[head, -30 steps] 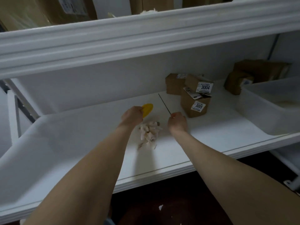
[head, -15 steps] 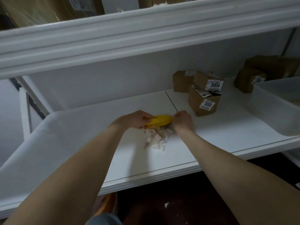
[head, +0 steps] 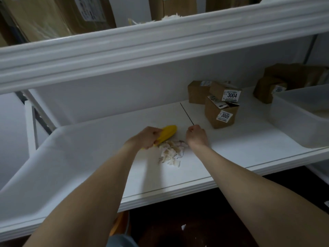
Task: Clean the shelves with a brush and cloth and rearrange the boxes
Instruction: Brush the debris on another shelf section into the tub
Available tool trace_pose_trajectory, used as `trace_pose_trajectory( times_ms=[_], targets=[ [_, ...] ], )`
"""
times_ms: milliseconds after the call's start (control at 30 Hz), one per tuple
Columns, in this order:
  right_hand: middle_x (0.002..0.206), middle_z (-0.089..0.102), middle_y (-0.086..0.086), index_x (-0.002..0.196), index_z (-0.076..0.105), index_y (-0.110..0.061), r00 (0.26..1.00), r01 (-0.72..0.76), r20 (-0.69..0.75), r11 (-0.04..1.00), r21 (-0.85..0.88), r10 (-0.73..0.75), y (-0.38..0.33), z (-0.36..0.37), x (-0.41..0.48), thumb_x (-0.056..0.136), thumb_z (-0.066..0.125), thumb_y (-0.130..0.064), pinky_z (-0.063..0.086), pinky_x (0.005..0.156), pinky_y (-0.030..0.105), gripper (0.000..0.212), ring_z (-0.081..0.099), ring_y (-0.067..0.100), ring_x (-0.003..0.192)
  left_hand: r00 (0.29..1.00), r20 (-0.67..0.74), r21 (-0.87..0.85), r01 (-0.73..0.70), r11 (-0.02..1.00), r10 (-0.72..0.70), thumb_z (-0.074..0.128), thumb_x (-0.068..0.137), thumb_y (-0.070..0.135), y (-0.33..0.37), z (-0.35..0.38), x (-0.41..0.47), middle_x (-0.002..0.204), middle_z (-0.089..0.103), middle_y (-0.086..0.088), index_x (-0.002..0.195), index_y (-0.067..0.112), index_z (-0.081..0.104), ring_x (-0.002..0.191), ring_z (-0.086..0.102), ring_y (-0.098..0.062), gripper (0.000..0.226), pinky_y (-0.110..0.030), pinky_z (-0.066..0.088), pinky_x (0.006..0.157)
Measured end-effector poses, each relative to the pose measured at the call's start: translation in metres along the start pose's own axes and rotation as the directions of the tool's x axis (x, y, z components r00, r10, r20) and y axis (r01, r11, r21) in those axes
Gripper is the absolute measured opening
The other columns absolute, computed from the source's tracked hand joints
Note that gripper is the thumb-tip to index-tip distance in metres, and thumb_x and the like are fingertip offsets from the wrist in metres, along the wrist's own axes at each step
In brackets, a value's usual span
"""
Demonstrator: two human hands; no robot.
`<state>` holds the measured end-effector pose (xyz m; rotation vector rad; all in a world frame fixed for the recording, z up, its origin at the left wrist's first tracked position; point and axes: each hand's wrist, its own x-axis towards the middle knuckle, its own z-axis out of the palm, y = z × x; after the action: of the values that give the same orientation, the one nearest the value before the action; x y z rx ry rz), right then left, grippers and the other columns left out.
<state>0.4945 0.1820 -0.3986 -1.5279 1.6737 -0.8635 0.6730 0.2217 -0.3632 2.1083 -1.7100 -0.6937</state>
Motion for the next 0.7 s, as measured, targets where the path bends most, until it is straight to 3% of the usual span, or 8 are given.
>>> trace_pose_trajectory(
  times_ms=[67,200,300,433,500,567,633,700],
  targets=[
    [0.130,0.051,0.016,0.123,0.054,-0.012,1.000,0.029,-0.002,1.000,0.010,-0.029,-0.005,0.005,0.001,0.096,0.042,-0.019,0.037,0.097,0.033,0.030,0.047,0.032,0.121,0.997,-0.037,-0.026,-0.062,0.998,0.061,0.042,0.100,0.023,0.005,-0.009,0.005,0.075,0.055,-0.004,0.127,0.023,0.058,0.054,0.048,-0.015,0.032,-0.018,0.036,0.044],
    [0.129,0.051,0.013,0.123,0.054,-0.016,0.998,0.063,-0.020,0.998,0.012,-0.063,-0.016,0.015,0.011,0.096,0.042,-0.019,0.039,0.093,0.032,0.029,0.047,0.030,0.121,0.937,-0.344,-0.029,0.057,0.998,-0.063,0.042,0.097,0.018,-0.005,-0.015,0.029,0.106,0.066,-0.020,0.116,0.006,0.063,0.096,0.063,-0.034,0.030,-0.038,0.050,0.079],
    [0.130,0.050,0.013,0.125,0.052,-0.015,0.994,0.104,-0.020,0.994,-0.020,-0.104,-0.020,0.022,0.022,0.097,0.040,-0.019,0.037,0.093,0.032,0.031,0.044,0.030,0.122,0.904,-0.365,0.063,0.263,0.963,-0.223,0.040,0.098,0.034,-0.016,-0.022,0.048,0.119,0.062,-0.021,0.122,0.005,0.059,0.111,0.058,-0.036,0.042,-0.040,0.045,0.093],
    [0.131,0.048,0.014,0.126,0.051,-0.015,0.993,0.115,-0.025,0.993,-0.038,-0.116,-0.019,0.027,0.036,0.097,0.039,-0.017,0.036,0.094,0.033,0.032,0.041,0.031,0.123,0.908,-0.326,0.106,0.311,0.944,-0.263,0.035,0.098,0.044,-0.025,-0.027,0.075,0.130,0.055,-0.019,0.132,0.007,0.049,0.119,0.054,-0.034,0.053,-0.038,0.041,0.098],
    [0.130,0.048,0.013,0.126,0.051,-0.015,0.993,0.114,-0.025,0.992,-0.048,-0.116,-0.015,0.028,0.042,0.096,0.039,-0.017,0.035,0.095,0.033,0.032,0.042,0.031,0.122,0.913,-0.279,0.037,0.320,0.947,-0.298,0.032,0.096,0.055,-0.023,-0.024,0.085,0.132,0.054,-0.019,0.133,0.007,0.050,0.119,0.053,-0.034,0.063,-0.038,0.039,0.100],
    [0.128,0.050,0.013,0.125,0.052,-0.015,0.993,0.115,-0.032,0.992,-0.056,-0.117,-0.011,0.027,0.047,0.096,0.040,-0.018,0.035,0.097,0.034,0.032,0.044,0.030,0.120,0.939,-0.228,0.049,0.277,0.960,-0.259,0.039,0.098,0.042,-0.017,-0.021,0.091,0.128,0.057,-0.019,0.130,0.005,0.053,0.113,0.057,-0.034,0.051,-0.037,0.045,0.098],
    [0.127,0.051,0.012,0.124,0.053,-0.015,0.993,0.110,-0.034,0.992,-0.054,-0.112,-0.009,0.027,0.050,0.096,0.040,-0.019,0.035,0.098,0.034,0.031,0.045,0.029,0.119,0.972,-0.159,0.094,0.192,0.977,-0.175,0.042,0.097,0.015,-0.008,-0.018,0.094,0.117,0.063,-0.018,0.124,0.001,0.056,0.094,0.063,-0.029,0.034,-0.033,0.052,0.083],
    [0.127,0.052,0.013,0.123,0.054,-0.015,0.995,0.098,-0.026,0.993,-0.058,-0.100,-0.007,0.028,0.051,0.095,0.041,-0.020,0.035,0.098,0.033,0.031,0.046,0.030,0.119,0.994,-0.066,0.072,0.090,0.993,-0.085,0.039,0.098,0.010,0.003,-0.015,0.087,0.088,0.062,-0.011,0.125,0.004,0.056,0.062,0.054,-0.019,0.033,-0.025,0.046,0.056]
  ],
)
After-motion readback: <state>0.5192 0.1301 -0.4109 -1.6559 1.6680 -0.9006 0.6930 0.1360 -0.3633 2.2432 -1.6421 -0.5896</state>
